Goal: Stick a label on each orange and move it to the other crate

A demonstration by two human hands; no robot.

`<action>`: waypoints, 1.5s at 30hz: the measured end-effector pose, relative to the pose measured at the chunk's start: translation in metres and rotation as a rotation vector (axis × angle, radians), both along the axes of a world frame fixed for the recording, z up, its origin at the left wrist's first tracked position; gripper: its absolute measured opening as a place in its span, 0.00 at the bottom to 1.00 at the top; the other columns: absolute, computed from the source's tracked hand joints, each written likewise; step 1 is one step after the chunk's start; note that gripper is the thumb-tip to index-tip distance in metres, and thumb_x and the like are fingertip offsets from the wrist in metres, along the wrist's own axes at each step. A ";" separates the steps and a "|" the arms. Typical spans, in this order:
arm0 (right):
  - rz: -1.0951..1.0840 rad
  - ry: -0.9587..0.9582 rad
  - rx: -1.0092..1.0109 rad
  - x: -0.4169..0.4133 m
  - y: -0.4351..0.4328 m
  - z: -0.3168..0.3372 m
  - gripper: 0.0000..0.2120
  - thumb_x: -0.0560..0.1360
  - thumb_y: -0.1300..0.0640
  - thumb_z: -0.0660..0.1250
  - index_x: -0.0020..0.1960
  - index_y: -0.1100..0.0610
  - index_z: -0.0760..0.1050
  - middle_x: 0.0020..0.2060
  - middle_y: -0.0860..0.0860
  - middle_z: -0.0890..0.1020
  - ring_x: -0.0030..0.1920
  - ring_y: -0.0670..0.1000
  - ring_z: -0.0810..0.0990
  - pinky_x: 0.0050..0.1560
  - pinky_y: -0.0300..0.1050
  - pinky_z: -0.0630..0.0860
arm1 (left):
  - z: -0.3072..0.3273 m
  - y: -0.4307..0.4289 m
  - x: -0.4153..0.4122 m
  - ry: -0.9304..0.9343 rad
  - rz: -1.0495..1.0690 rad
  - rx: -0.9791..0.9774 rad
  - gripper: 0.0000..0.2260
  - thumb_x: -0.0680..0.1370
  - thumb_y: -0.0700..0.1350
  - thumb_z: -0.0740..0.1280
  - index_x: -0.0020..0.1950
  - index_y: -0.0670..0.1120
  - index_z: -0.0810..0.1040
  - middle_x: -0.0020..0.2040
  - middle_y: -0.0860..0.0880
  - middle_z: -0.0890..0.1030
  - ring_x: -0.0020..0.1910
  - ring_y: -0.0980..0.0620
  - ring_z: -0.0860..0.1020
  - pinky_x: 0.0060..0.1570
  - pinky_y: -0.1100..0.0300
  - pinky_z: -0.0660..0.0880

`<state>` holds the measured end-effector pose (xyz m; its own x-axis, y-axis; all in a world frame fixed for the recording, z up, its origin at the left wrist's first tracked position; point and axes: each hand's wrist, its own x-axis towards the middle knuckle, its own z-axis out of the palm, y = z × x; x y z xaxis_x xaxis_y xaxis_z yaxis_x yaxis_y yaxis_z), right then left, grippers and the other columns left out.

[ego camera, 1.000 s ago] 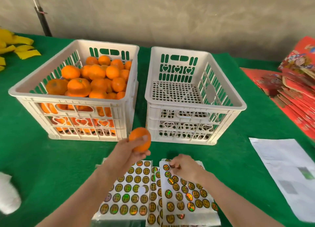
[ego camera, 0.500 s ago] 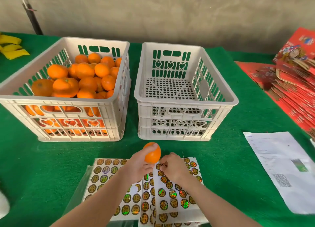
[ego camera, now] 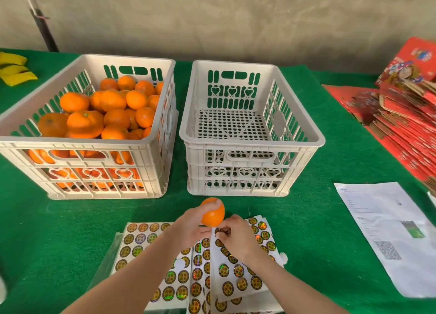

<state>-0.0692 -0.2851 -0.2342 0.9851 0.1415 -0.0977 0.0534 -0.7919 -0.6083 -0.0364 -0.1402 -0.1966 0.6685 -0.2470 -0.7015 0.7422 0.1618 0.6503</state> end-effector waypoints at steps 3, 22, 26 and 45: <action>-0.022 -0.016 0.030 -0.001 0.001 -0.001 0.05 0.74 0.59 0.68 0.49 0.57 0.80 0.41 0.48 0.74 0.42 0.46 0.71 0.44 0.37 0.68 | -0.002 -0.002 -0.004 -0.005 -0.019 -0.029 0.31 0.69 0.49 0.75 0.67 0.41 0.67 0.60 0.39 0.77 0.57 0.43 0.78 0.64 0.49 0.71; -0.191 -0.058 0.662 -0.003 0.001 0.072 0.12 0.74 0.68 0.65 0.49 0.53 0.70 0.44 0.51 0.81 0.45 0.48 0.79 0.50 0.51 0.78 | 0.032 0.024 -0.010 -0.571 -0.085 0.210 0.27 0.60 0.50 0.77 0.57 0.58 0.75 0.52 0.53 0.80 0.46 0.58 0.81 0.40 0.71 0.73; 0.057 -0.199 0.647 -0.006 0.008 0.107 0.20 0.71 0.64 0.68 0.57 0.48 0.67 0.56 0.36 0.74 0.60 0.40 0.73 0.60 0.37 0.72 | 0.059 0.027 -0.014 -0.663 -0.141 0.147 0.30 0.61 0.51 0.76 0.62 0.61 0.73 0.56 0.53 0.79 0.47 0.56 0.81 0.44 0.66 0.75; 0.077 -0.172 0.775 0.009 0.015 0.180 0.10 0.75 0.61 0.67 0.39 0.47 0.76 0.57 0.46 0.79 0.60 0.44 0.75 0.57 0.43 0.73 | 0.120 0.031 -0.006 -0.395 0.104 -0.366 0.28 0.64 0.62 0.71 0.59 0.48 0.76 0.46 0.44 0.80 0.35 0.51 0.77 0.32 0.63 0.76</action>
<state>-0.0598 -0.2696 -0.0540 0.9619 0.1754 0.2096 0.2346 -0.1368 -0.9624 -0.0425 -0.1095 -0.0762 0.8976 -0.3464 -0.2728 0.4209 0.4892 0.7639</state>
